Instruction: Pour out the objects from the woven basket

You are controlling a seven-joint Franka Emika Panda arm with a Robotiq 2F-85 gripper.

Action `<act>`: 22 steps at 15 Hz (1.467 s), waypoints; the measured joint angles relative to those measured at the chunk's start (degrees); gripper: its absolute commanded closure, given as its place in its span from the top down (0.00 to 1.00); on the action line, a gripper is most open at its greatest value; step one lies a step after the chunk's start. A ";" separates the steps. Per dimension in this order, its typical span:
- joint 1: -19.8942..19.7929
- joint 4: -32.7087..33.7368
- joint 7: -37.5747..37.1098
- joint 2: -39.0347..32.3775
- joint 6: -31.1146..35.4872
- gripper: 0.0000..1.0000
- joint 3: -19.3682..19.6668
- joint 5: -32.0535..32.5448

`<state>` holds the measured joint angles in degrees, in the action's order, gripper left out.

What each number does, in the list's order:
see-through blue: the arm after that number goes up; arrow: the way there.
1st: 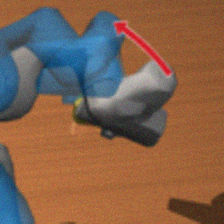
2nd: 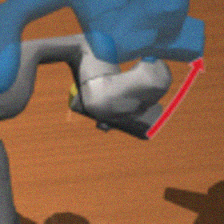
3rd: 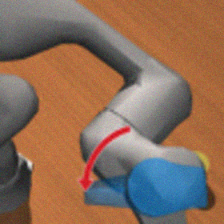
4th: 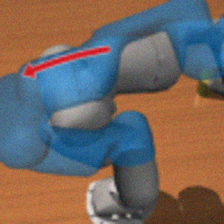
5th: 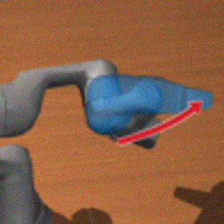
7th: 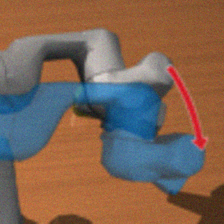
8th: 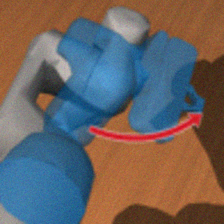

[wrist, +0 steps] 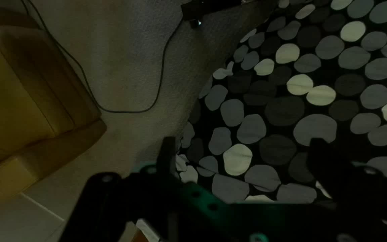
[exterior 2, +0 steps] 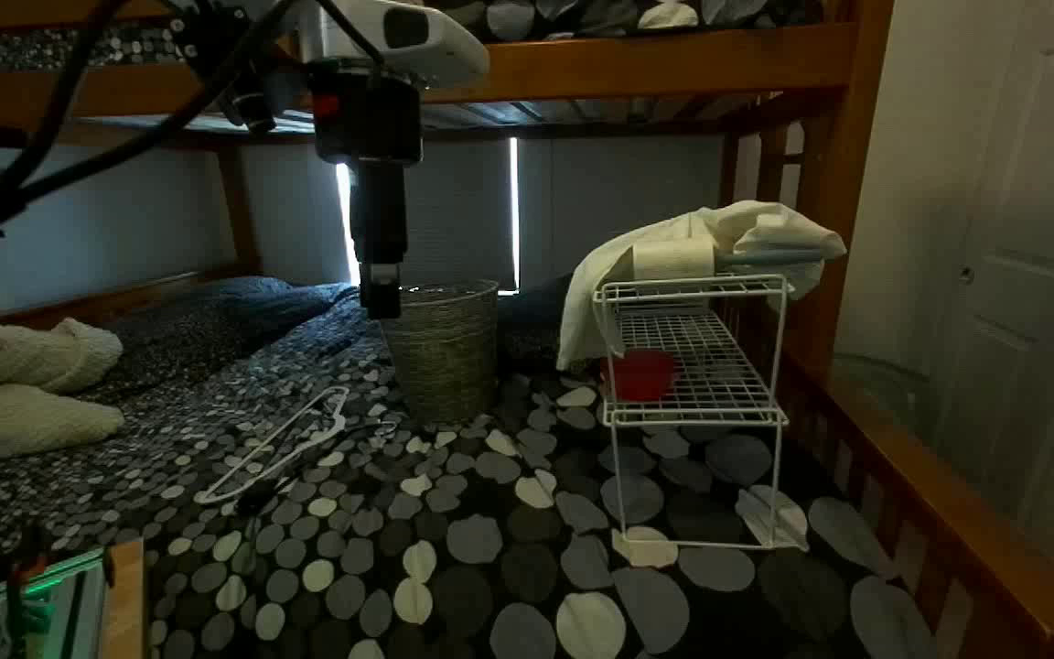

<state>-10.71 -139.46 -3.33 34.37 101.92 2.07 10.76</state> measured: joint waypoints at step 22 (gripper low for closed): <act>10.98 1.19 -0.30 -0.16 2.16 1.00 -7.82 -5.79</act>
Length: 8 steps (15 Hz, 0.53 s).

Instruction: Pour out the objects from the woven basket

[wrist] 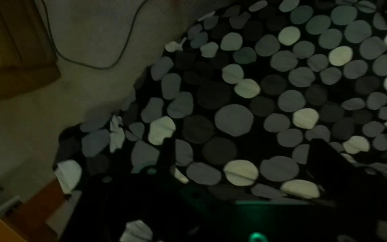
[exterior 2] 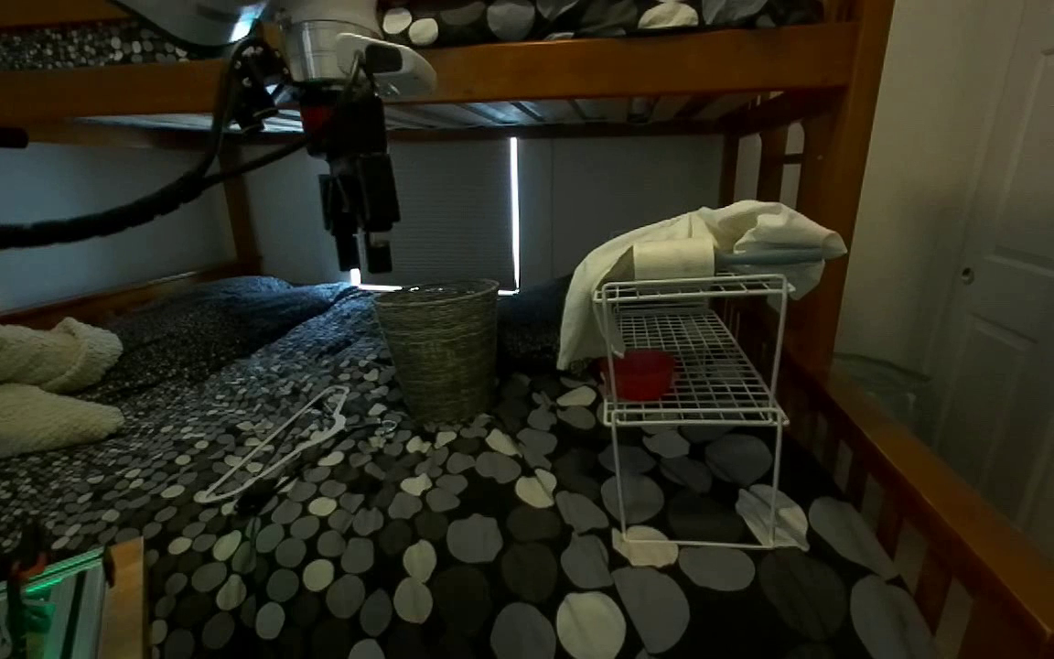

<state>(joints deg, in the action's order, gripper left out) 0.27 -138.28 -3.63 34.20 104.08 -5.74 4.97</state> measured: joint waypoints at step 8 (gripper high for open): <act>8.67 6.38 -3.37 -3.05 1.88 1.00 -9.89 -0.48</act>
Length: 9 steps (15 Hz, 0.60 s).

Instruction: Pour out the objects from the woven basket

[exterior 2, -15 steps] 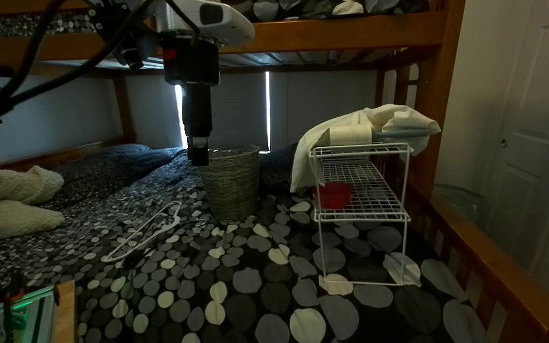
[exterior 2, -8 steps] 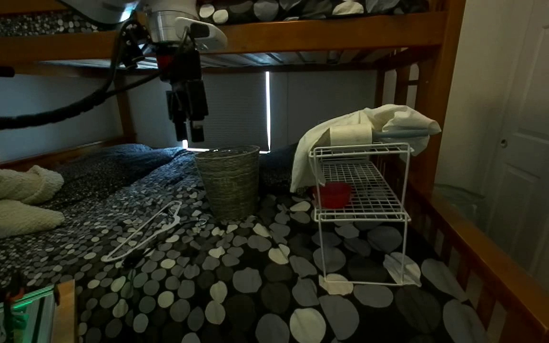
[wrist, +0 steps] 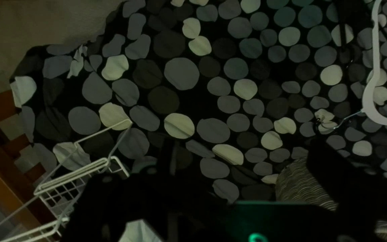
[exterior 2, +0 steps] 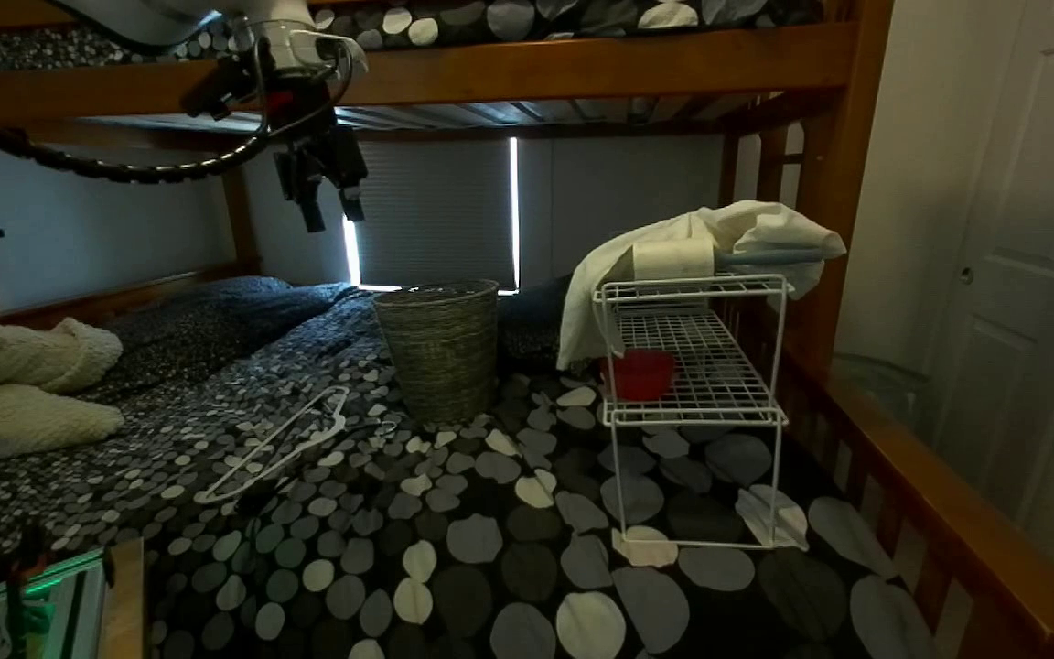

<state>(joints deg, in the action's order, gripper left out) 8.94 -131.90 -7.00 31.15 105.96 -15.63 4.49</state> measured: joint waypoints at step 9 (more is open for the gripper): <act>-0.04 5.17 -28.98 -23.46 21.28 1.00 -5.74 -6.95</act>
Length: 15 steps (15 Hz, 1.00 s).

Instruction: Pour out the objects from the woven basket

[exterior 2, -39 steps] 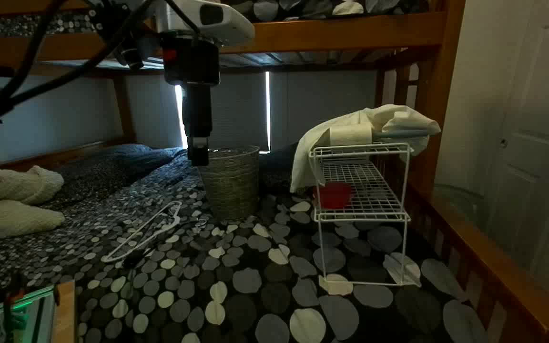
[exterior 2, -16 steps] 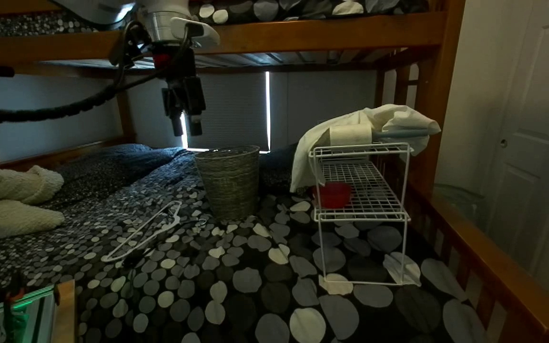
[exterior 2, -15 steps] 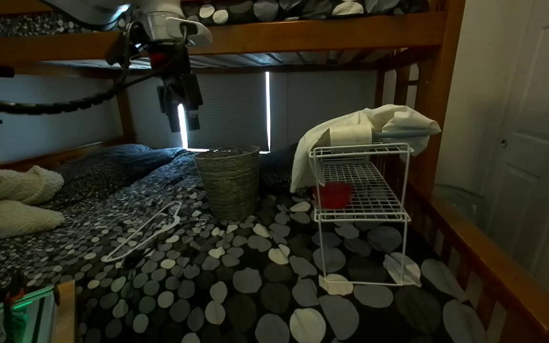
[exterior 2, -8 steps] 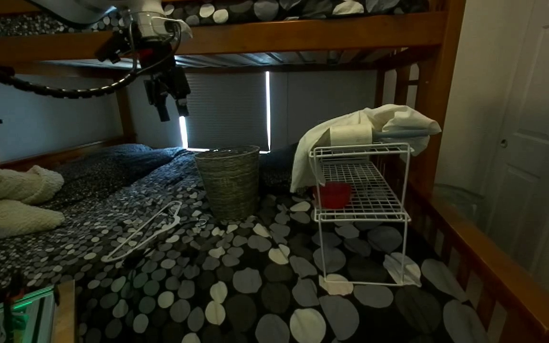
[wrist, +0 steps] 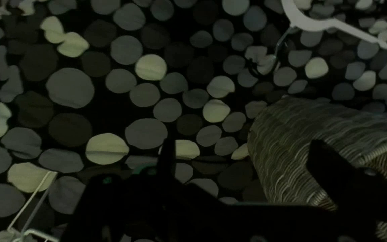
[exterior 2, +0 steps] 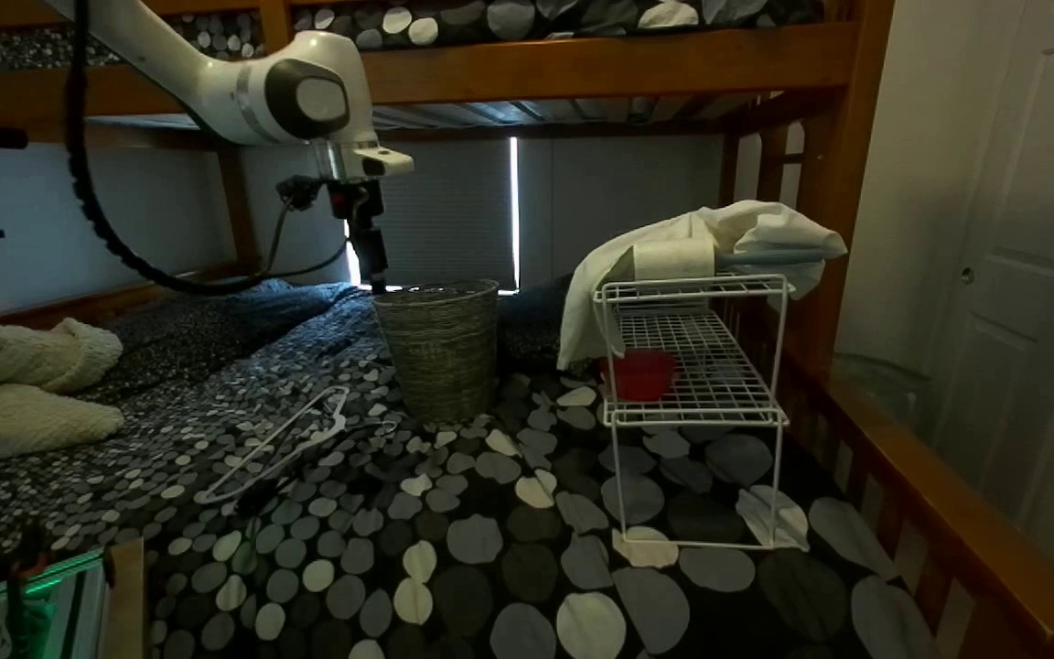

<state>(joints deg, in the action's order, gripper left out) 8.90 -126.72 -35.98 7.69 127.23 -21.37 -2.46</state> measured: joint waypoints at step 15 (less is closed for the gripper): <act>15.24 32.05 -21.10 -35.82 2.63 0.42 9.09 12.64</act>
<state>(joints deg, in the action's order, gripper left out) 24.14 -94.68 -57.07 -28.13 129.86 -12.27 10.18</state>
